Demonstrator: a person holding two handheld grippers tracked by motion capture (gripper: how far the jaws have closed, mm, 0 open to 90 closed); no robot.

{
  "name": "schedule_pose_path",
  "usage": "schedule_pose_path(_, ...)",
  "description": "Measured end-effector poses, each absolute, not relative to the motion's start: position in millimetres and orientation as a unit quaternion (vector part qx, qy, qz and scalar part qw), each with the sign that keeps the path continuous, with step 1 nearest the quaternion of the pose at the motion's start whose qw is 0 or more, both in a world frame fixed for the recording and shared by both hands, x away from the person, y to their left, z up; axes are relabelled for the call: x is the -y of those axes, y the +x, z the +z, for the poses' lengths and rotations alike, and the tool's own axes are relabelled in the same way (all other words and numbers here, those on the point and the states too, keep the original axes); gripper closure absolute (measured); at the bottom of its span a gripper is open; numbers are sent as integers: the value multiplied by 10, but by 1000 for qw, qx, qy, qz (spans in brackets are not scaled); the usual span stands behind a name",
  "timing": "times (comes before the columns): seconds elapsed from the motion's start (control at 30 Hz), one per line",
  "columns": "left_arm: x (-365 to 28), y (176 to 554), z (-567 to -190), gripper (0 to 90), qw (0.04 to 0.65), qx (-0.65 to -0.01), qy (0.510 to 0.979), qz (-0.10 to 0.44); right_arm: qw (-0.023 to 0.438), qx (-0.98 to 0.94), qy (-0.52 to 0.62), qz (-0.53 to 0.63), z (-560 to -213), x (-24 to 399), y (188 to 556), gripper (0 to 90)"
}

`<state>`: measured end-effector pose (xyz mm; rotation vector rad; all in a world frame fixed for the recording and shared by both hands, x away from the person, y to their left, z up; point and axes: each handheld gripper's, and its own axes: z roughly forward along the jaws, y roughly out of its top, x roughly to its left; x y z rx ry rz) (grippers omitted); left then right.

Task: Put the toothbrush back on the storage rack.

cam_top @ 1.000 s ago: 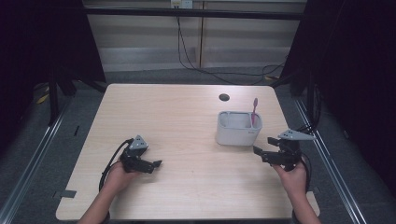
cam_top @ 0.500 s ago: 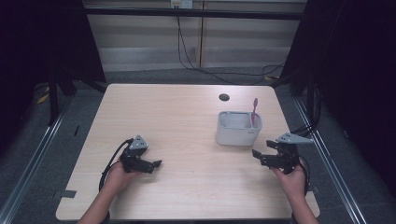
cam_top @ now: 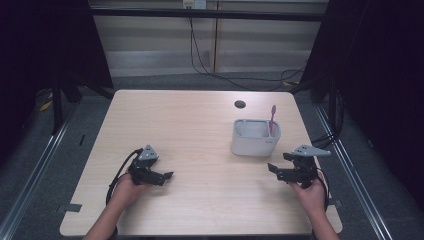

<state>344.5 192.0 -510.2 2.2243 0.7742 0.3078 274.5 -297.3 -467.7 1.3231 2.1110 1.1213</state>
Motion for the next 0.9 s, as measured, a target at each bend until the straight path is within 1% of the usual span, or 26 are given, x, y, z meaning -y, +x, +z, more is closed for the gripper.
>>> schedule_pose_path(0.27, -1920, 3444, -5102, 123, 374, -303, 869, 120, 201, -770, 465, 388, -4748, 2925, 2755, 195)
schedule_pose_path(0.9, -1920, 3443, -5102, 123, 374, -303, 869, 119, 194, -783, 462, 368, -4856, 2865, 2789, 174)
